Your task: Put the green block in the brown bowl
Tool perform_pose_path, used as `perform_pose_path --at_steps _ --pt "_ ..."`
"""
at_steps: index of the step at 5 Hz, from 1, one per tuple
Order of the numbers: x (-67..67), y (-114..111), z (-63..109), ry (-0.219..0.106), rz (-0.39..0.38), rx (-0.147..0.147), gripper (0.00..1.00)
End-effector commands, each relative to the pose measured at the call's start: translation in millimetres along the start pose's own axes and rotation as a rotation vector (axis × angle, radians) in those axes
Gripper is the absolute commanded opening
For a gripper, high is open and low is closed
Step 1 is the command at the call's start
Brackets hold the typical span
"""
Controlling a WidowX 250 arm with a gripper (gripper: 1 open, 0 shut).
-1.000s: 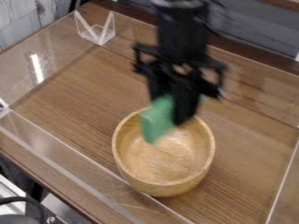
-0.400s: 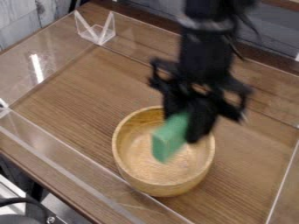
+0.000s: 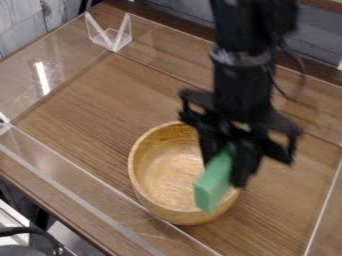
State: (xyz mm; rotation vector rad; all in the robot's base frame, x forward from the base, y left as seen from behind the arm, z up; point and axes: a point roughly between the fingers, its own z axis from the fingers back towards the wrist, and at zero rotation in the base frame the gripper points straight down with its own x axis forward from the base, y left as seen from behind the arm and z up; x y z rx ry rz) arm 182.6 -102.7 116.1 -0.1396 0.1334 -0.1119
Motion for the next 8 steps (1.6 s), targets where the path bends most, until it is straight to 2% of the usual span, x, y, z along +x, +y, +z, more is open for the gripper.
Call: perform_pose_path --at_steps 1,3,5,8 --pt "2.6 0.2 20.9 -0.052 0.024 -0.004 0.0" --pt "2.0 16.9 37.7 -0.083 0.064 0.004 0.0" --pt "0.3 13.1 16.1 -0.098 0.088 0.011 0.0" --pt "-0.7 16.6 8.0 -0.109 0.097 0.017 0.0"
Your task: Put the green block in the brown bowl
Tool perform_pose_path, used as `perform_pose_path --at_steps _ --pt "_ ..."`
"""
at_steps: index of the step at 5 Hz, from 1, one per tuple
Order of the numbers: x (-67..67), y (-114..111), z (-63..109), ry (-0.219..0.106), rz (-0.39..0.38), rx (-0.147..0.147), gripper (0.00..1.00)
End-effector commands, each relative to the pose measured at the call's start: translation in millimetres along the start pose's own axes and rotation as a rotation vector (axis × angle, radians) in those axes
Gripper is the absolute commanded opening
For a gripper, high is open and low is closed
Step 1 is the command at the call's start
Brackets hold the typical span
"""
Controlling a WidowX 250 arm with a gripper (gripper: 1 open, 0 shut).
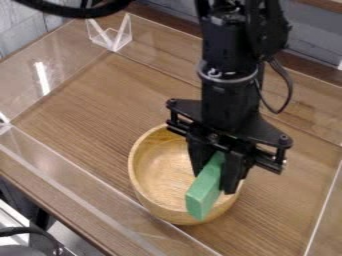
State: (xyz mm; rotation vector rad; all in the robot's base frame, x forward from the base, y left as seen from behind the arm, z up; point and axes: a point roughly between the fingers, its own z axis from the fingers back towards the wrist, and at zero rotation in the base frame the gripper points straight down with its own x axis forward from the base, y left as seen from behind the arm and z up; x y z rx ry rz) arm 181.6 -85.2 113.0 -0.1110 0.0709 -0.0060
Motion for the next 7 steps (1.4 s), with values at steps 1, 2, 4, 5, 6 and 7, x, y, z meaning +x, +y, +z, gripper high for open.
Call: perform_pose_path --at_steps 1,2,4,5,6,7 --pt "2.8 0.8 9.1 -0.044 -0.003 -0.011 0.0" --pt "3.5 2.8 8.9 -0.048 -0.002 -0.01 0.0" --pt "6.1 5.5 8.4 -0.056 0.0 -0.013 0.0" --pt "7.9 5.7 4.9 -0.057 -0.003 -0.014 0.0" --pt "8.3 6.6 4.4 -0.056 0.0 -0.016 0.0" --pt "8.7 7.5 3.9 -0.055 0.002 -0.018 0.0"
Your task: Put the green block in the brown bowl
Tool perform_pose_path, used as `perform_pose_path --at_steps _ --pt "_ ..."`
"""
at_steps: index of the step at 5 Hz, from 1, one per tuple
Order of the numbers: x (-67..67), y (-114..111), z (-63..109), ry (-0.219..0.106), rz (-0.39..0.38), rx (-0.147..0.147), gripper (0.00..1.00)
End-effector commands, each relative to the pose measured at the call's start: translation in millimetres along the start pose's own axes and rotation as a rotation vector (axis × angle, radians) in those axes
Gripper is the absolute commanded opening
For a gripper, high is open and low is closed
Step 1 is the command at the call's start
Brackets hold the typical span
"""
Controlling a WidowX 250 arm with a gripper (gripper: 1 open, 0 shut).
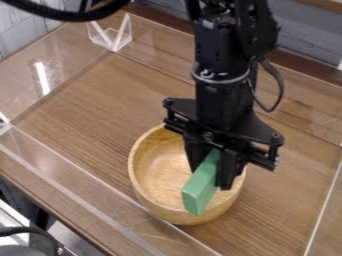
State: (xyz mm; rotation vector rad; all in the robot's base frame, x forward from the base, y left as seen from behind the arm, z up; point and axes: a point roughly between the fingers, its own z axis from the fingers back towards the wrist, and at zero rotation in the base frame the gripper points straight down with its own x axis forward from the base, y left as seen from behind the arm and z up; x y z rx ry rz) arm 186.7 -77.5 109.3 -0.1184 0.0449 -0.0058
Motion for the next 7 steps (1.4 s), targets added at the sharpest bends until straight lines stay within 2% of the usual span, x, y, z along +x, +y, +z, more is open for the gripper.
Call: perform_pose_path --at_steps 1,7 --pt "4.0 0.4 5.2 -0.027 0.007 -0.012 0.0" --pt "6.3 6.0 -0.4 -0.019 0.023 -0.026 0.0"
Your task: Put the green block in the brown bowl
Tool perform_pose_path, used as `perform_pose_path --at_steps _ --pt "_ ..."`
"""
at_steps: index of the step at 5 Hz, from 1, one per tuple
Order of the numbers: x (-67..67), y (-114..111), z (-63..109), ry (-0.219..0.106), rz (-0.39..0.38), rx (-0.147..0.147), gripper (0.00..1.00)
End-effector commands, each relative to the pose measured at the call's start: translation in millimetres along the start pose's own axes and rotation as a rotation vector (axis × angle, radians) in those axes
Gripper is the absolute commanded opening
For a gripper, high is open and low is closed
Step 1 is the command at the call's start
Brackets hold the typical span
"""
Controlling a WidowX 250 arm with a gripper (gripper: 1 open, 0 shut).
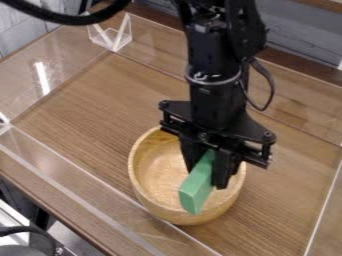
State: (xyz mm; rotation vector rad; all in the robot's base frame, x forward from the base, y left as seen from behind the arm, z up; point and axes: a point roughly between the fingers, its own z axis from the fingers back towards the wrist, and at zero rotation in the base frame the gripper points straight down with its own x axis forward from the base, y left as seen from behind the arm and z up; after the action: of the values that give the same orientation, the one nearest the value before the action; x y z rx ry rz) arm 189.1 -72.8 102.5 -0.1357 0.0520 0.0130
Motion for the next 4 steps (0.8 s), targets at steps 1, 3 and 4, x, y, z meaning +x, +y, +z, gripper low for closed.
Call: perform_pose_path --at_steps 1,3,4 --pt "4.1 1.3 4.5 -0.024 0.007 -0.011 0.0" --pt "5.1 2.9 2.7 -0.022 0.012 -0.015 0.0" --pt "5.7 3.7 2.0 -0.021 0.014 -0.018 0.0"
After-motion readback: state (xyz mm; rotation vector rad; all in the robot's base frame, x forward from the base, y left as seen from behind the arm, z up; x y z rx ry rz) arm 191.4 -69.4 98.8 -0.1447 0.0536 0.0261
